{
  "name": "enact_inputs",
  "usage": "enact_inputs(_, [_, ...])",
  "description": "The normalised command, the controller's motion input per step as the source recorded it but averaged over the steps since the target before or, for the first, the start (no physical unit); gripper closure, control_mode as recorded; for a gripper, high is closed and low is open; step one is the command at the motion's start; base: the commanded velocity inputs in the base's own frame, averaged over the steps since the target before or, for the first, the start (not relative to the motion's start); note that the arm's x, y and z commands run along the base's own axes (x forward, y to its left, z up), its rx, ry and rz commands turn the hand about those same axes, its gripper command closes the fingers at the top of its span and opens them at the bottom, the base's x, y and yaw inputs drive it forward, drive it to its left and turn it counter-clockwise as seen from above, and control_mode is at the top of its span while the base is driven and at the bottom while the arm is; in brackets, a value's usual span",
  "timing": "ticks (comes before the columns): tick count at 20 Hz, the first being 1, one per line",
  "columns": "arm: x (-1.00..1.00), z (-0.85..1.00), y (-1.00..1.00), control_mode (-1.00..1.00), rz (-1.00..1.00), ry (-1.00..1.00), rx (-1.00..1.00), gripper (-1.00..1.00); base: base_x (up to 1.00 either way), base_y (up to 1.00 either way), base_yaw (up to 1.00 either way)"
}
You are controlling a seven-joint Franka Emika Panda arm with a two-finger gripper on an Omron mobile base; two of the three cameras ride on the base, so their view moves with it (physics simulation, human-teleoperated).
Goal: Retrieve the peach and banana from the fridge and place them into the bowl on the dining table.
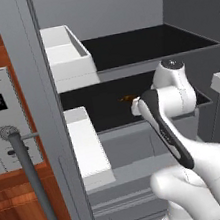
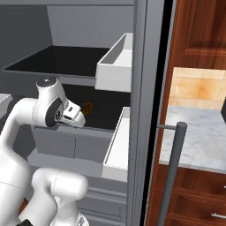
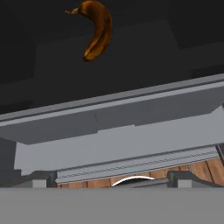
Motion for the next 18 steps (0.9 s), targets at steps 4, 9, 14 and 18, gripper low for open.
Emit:
enact_inputs(4, [0.08,-0.26,0.00,-1.00,0.00,0.00,-0.02,-1.00,0.00,0.00,0.00])
enact_inputs(9, [0.17,-0.34,0.00,-1.00,0.00,-0.05,-0.02,-1.00,0.00,0.00,0.00])
enact_inputs(14, [0.38,-0.30,0.00,-1.00,0.00,-0.12,-0.01,-1.00,0.00,0.00,0.00])
enact_inputs(18, [0.30,-0.17,0.00,-1.00,0.00,-0.09,0.00,-1.00,0.00,0.00,0.00])
